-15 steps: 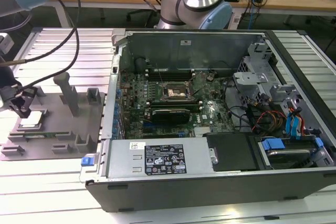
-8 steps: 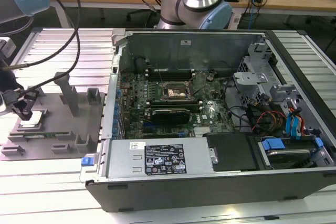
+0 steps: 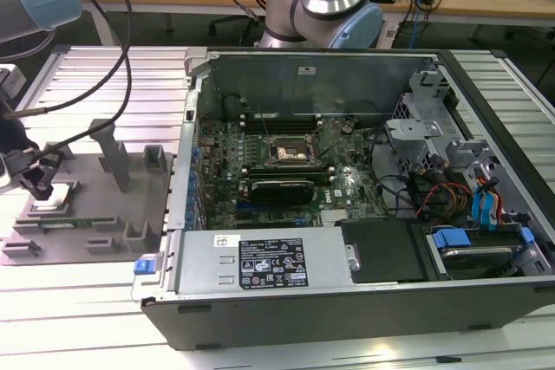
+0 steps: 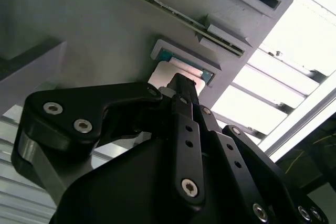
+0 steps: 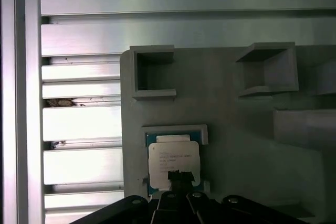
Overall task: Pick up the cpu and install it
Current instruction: 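Pick up the cpu and move it towards the insertion slot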
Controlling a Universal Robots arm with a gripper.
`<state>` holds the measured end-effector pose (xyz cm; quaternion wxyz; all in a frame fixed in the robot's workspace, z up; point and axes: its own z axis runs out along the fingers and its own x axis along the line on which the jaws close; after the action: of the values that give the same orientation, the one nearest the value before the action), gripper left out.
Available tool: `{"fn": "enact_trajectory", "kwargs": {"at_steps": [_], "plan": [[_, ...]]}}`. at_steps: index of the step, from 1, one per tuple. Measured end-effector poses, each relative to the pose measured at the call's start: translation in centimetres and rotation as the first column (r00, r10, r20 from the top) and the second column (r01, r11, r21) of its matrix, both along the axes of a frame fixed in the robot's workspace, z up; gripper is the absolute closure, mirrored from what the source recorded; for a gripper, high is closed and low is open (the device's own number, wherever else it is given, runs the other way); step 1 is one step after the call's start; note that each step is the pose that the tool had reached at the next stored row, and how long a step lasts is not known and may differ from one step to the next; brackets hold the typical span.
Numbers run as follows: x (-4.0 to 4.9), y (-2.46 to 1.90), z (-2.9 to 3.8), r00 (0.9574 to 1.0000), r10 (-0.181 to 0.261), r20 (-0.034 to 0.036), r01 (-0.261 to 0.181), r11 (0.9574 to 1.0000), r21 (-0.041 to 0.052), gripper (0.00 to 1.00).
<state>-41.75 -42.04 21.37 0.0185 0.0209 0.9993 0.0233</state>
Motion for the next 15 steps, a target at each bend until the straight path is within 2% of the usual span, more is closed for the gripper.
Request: {"fn": "enact_trajectory", "kwargs": {"at_steps": [2,7,10,13,15], "plan": [[0.0,0.0,0.0,1.0,0.001,0.0,-0.001,1.0,0.0,0.89],[0.0,0.0,0.0,1.0,0.004,0.0,-0.004,1.0,0.0,0.58],[0.0,0.0,0.0,1.0,0.006,0.0,-0.006,1.0,0.0,0.53],[0.0,0.0,0.0,1.0,0.007,0.0,-0.007,1.0,0.0,0.34],[0.0,0.0,-0.07,1.0,0.008,0.0002,-0.008,1.0,0.0001,0.34]]}}
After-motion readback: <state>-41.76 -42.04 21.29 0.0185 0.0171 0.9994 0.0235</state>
